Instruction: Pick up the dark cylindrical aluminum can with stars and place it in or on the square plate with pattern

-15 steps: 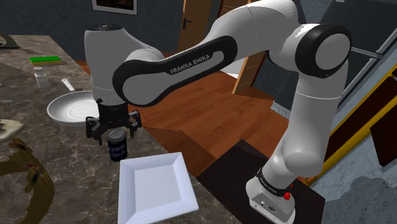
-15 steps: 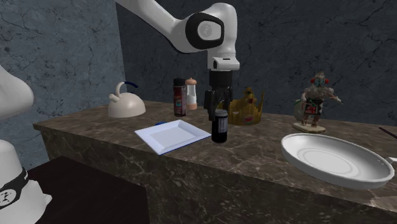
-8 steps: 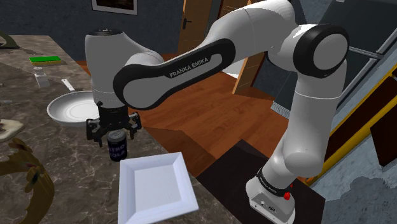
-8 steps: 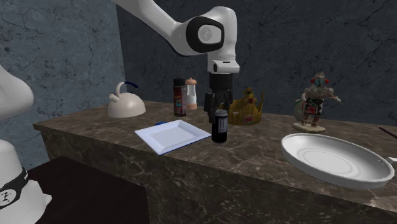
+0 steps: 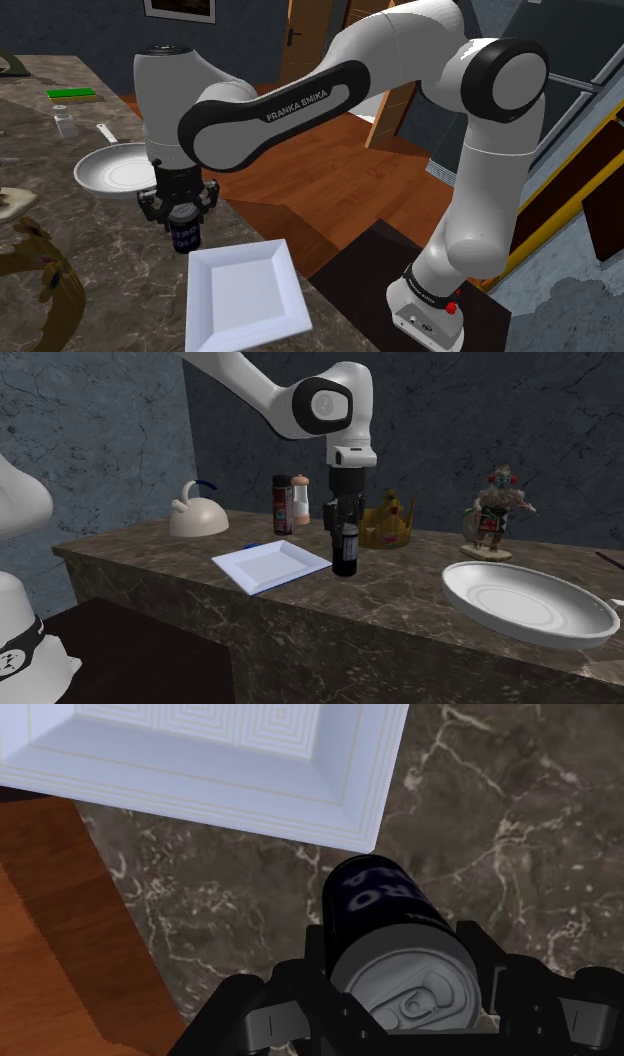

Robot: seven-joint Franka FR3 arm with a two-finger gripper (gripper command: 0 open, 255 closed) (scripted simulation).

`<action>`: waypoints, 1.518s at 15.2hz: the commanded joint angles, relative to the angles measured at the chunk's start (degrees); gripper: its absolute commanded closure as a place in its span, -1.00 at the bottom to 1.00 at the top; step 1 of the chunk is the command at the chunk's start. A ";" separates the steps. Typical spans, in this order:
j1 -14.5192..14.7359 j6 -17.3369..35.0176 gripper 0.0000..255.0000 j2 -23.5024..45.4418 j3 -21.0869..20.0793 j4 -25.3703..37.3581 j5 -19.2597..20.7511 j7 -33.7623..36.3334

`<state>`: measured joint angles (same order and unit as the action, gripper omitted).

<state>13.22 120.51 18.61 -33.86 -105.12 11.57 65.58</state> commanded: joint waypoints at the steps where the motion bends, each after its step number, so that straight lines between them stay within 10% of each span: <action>1: 0.03 0.10 1.00 0.09 -0.03 -0.01 -0.02 -0.01; 23: -1.51 -10.50 1.00 -8.99 -2.15 3.14 -5.95 -2.39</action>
<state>12.13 109.80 11.75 -35.65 -100.02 6.85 63.44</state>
